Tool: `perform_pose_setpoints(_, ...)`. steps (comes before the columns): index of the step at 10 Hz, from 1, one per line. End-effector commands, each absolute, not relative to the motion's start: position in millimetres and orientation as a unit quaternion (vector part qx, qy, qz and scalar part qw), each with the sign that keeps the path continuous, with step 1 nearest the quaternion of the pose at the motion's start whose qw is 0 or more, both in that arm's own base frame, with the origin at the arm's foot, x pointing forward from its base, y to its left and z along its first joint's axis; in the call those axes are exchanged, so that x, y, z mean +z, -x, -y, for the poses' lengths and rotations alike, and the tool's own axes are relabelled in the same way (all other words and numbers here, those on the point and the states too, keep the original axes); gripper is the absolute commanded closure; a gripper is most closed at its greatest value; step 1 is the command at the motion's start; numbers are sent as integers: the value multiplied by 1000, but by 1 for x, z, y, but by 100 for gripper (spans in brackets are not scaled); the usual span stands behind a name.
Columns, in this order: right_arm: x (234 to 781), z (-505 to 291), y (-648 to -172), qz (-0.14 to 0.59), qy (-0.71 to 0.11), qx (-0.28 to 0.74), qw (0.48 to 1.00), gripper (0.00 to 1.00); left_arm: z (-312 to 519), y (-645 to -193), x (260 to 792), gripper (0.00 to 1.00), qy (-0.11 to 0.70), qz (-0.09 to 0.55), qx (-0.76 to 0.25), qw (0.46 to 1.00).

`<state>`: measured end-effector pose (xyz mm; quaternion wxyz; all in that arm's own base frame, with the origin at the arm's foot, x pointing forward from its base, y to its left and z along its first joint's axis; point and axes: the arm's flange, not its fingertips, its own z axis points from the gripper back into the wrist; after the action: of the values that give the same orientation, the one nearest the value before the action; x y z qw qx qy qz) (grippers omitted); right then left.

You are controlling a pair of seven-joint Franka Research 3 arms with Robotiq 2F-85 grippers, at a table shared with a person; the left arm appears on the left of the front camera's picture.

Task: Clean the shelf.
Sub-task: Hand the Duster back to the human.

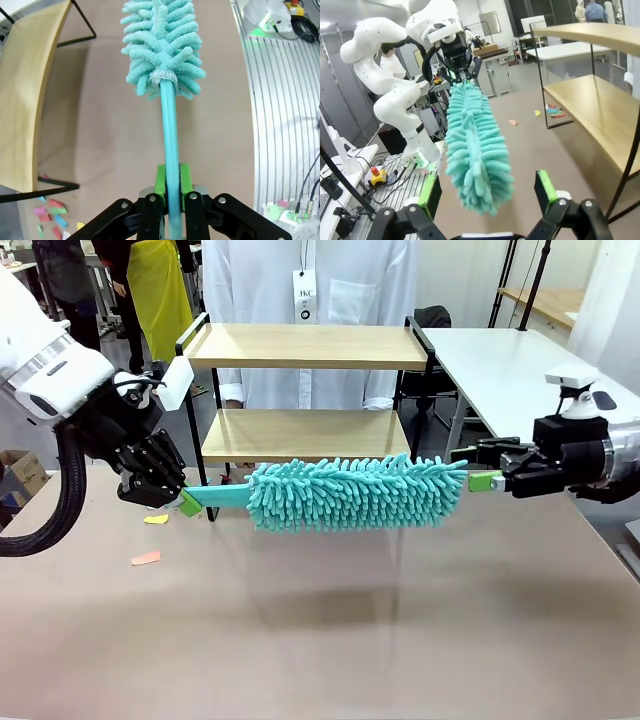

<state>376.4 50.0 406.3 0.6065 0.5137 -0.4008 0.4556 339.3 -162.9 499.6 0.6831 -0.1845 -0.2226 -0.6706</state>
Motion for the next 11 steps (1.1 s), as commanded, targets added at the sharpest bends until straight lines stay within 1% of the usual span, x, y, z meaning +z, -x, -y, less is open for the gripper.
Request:
perform_pose_setpoints(1,395,-53,-369,410,-500,467,603,0,164,-339,500,87,197,229,-665,683)
perform_pose_setpoints(4,386,-73,-364,419,-506,461,597,0,164,-339,500,87,197,229,-665,683)
perform_pose_setpoints(11,378,-122,-364,400,-541,468,573,0,164,-339,500,87,197,229,-665,683)
